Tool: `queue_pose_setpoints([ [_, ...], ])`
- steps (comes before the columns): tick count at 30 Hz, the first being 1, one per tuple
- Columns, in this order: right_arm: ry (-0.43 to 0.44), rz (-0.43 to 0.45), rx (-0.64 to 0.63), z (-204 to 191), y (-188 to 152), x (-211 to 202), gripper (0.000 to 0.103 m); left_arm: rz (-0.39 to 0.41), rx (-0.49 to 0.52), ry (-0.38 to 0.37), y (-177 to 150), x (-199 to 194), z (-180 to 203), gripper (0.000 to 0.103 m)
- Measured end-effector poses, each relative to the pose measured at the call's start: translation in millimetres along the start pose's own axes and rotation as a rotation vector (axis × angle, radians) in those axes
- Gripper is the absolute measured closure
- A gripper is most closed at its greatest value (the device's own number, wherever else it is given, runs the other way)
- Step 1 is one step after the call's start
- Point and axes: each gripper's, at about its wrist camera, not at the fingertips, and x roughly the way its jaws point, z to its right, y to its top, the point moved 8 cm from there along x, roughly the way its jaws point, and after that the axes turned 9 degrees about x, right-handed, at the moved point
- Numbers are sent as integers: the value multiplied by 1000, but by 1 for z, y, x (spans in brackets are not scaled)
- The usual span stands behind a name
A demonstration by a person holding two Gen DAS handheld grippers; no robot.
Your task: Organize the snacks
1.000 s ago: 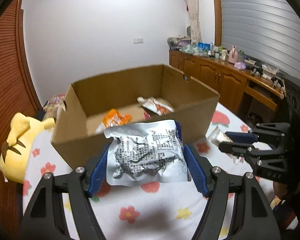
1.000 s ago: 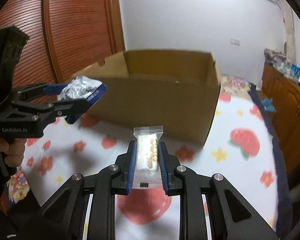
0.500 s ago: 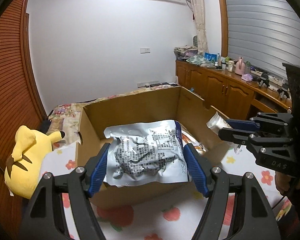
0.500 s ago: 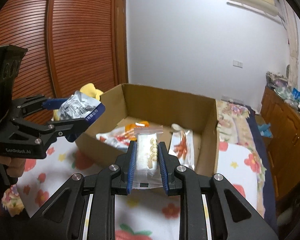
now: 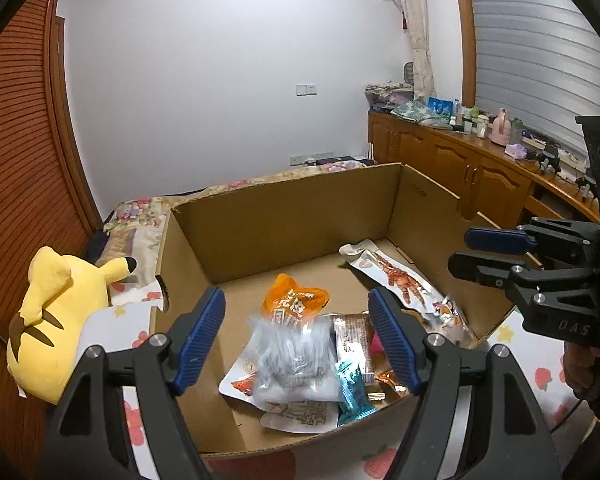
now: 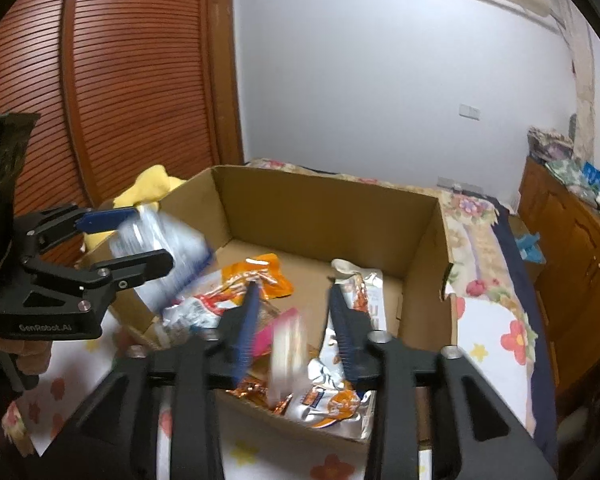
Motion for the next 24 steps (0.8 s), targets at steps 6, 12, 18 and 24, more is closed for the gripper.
queue_pose_setpoints([
  [6,-7,-4,14,2,-3,-4,64,10,-16,10,-4,-10,3,26],
  [12,-8,23,29,-2,-10,-26,64,35,-28,30,-12,-38,6,24],
  [18,-22,64,47,-8,-18,-56,59,64,-17,62,-20,-71,12,23],
  [24,-55,112,49,-14,-25,-85,47,109,-13,92,-24,-101,20,13],
])
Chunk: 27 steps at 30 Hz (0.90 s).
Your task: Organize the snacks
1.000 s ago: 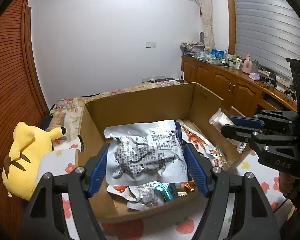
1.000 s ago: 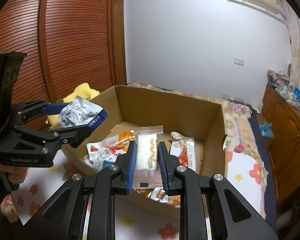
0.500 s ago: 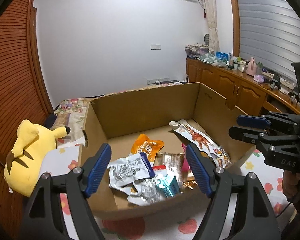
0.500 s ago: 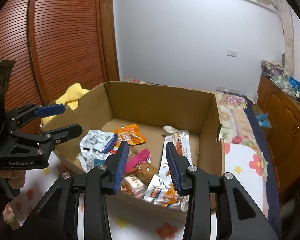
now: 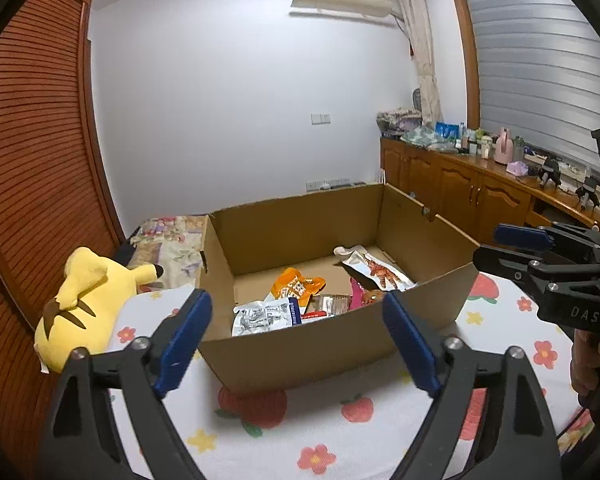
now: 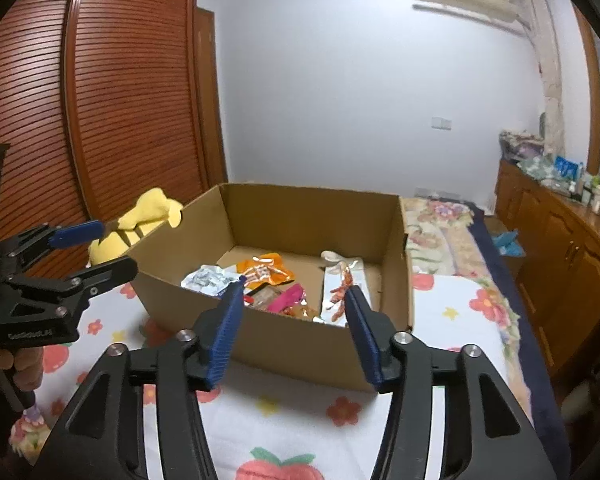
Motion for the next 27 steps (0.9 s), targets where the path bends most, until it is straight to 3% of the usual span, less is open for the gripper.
queue_pose_setpoints([
  [9,-41,76,12,-1,0,-33,16,19,-40,36,-3,-26,-2,7],
  [19,-64,102,37,-3,-4,-51,3,41,-64,77,-9,-49,-2,4],
  [27,-82,116,56,-2,-13,-65,1,37,-74,72,-23,-63,3,2],
])
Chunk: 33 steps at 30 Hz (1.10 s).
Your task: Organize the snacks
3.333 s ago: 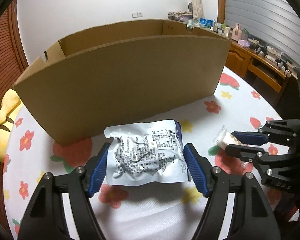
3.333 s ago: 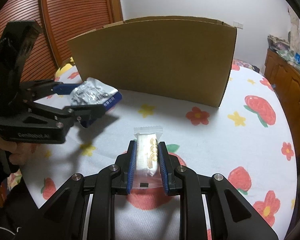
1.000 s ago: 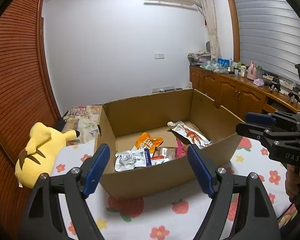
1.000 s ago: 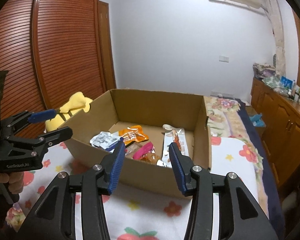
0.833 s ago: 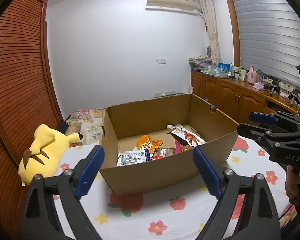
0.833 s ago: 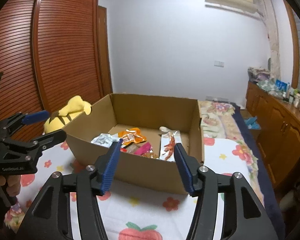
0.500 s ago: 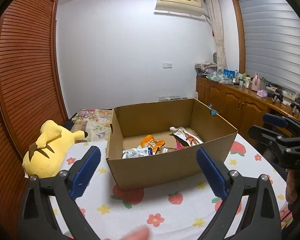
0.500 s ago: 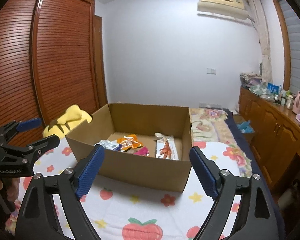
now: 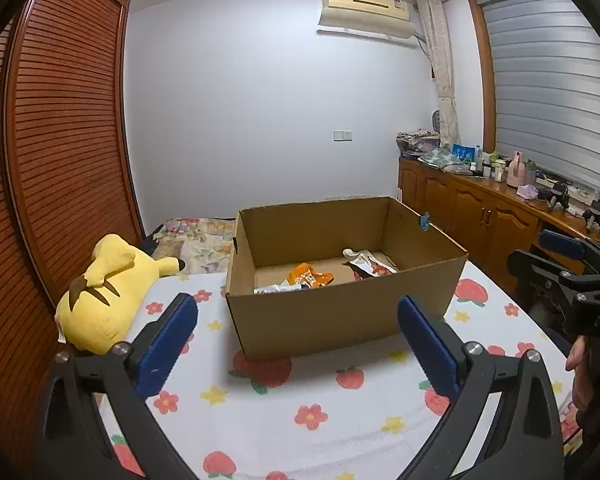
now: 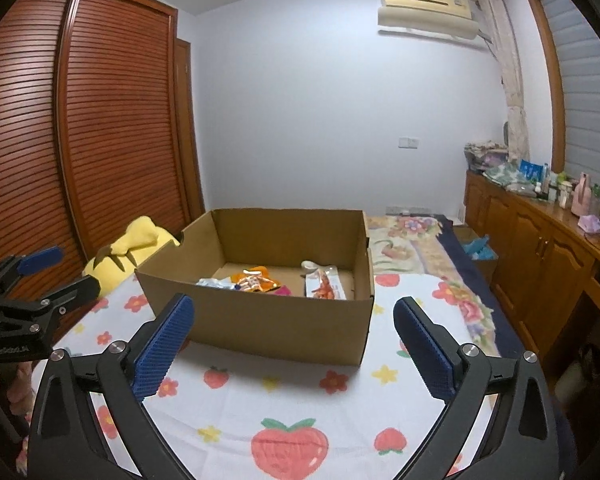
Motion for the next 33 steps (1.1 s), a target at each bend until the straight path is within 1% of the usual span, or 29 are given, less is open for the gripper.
queue_pose_setpoints([
  [10,-20,19,10,4,-7,-14,1,-21,-8,-6,-13,-6,4,2],
  [33,-31,11,13,9,-12,-15,1,-14,-15,-2,-13,-12,3,2],
])
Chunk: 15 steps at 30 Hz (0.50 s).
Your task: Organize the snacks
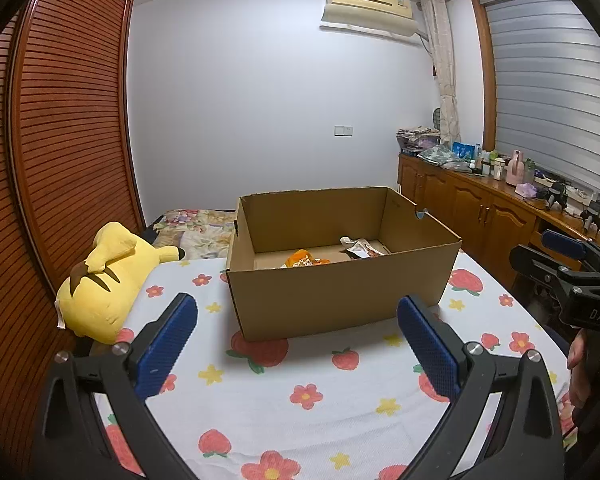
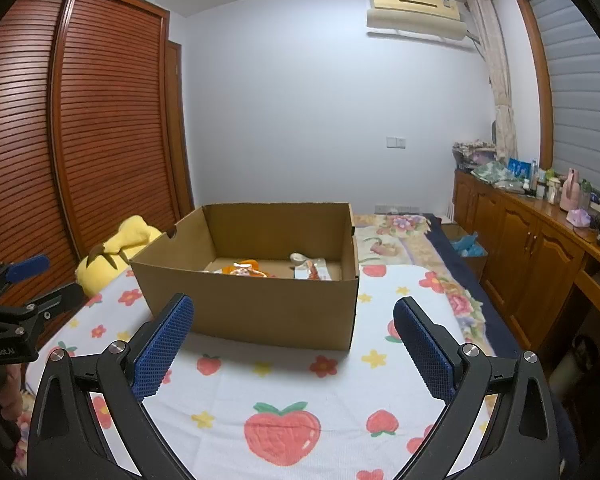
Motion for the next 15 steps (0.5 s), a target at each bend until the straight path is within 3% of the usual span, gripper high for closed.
queue_pose_setpoints([
  [15,-2,4,1,0,0,0,1,7,6,7,-1,-5,2,2],
])
